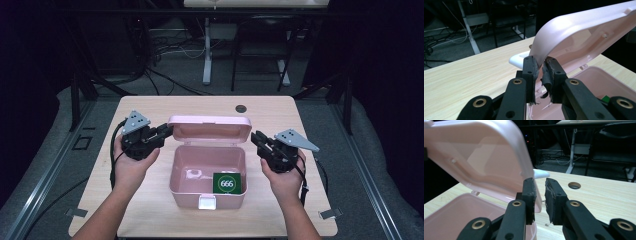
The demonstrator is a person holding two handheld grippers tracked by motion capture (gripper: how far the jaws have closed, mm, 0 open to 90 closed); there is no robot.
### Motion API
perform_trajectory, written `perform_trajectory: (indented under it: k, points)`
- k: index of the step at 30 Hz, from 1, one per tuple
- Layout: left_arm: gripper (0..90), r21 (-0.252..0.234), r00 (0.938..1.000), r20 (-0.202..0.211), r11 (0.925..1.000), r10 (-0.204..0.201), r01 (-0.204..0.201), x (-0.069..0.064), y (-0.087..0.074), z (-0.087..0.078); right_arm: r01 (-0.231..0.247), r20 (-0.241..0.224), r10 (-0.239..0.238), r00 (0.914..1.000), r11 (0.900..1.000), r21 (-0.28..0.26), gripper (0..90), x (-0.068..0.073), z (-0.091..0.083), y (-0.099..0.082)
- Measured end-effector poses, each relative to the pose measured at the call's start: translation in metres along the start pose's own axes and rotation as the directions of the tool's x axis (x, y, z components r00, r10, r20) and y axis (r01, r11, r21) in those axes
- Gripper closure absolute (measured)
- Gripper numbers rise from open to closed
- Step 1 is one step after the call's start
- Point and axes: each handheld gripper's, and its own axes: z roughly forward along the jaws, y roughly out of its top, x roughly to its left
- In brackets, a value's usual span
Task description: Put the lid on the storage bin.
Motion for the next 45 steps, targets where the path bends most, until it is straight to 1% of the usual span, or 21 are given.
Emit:
perform_trajectory:
  k: [5,11,13,17,19,22,28,32,38,41,43,45]
  points:
    - [77.5,0.000,0.9999,0.011,1.0000,-0.001,0.001,-0.001,-0.002,-0.003,-0.027,0.009,0.027,0.9996,0.9996,-0.004,76.1,-0.006,-0.001,0.001]
    - [76.1,0.000,0.9997,0.024,1.0000,0.007,-0.007,-0.003,-0.007,-0.007,-0.029,0.010,0.030,0.9995,0.9994,-0.015,73.6,-0.005,-0.001,0.001]
    - [75.7,-0.001,0.9995,0.030,1.0000,0.006,-0.006,-0.003,-0.008,-0.008,-0.030,0.004,0.030,0.9995,0.9994,-0.018,72.9,-0.005,-0.001,0.002]
    - [74.4,-0.004,0.9993,0.037,1.0000,0.003,-0.003,-0.005,-0.010,-0.010,-0.044,-0.024,0.044,0.9988,0.9985,-0.033,71.5,-0.003,-0.003,0.006]
    - [73.7,-0.009,0.9994,0.035,1.0000,0.003,-0.003,-0.006,-0.011,-0.011,-0.050,-0.036,0.049,0.9981,0.9983,-0.030,71.3,-0.002,-0.003,0.007]
    - [72.3,-0.013,0.9992,0.041,0.9999,0.004,-0.004,-0.006,-0.011,-0.013,-0.039,-0.033,0.038,0.9988,0.9988,-0.030,71.5,0.000,-0.003,0.007]
    - [69.2,-0.022,0.9984,0.055,0.9997,0.011,-0.010,-0.010,-0.013,-0.017,-0.047,-0.041,0.046,0.9981,0.9985,-0.027,70.6,-0.001,-0.003,0.006]
    - [68.1,-0.013,0.9983,0.054,0.9997,0.020,-0.019,-0.012,-0.015,-0.019,-0.044,-0.042,0.044,0.9982,0.9989,-0.014,70.4,0.000,-0.001,0.005]
    - [67.3,-0.016,0.9977,0.067,0.9998,0.010,-0.009,-0.013,-0.019,-0.022,-0.049,-0.041,0.048,0.9980,0.9988,-0.010,70.0,-0.001,0.000,0.004]
    - [65.5,-0.011,0.9972,0.074,0.9999,0.011,-0.011,-0.014,-0.020,-0.024,-0.049,-0.043,0.048,0.9979,0.9987,-0.011,68.9,-0.001,0.000,0.004]
    - [64.7,-0.015,0.9973,0.073,0.9998,0.011,-0.010,-0.015,-0.020,-0.025,-0.049,-0.044,0.049,0.9979,0.9988,-0.010,68.0,-0.001,0.000,0.004]
    - [64.5,-0.008,0.9969,0.077,0.9999,0.014,-0.014,-0.016,-0.021,-0.026,-0.049,-0.045,0.049,0.9978,0.9987,-0.010,67.2,-0.002,0.000,0.003]
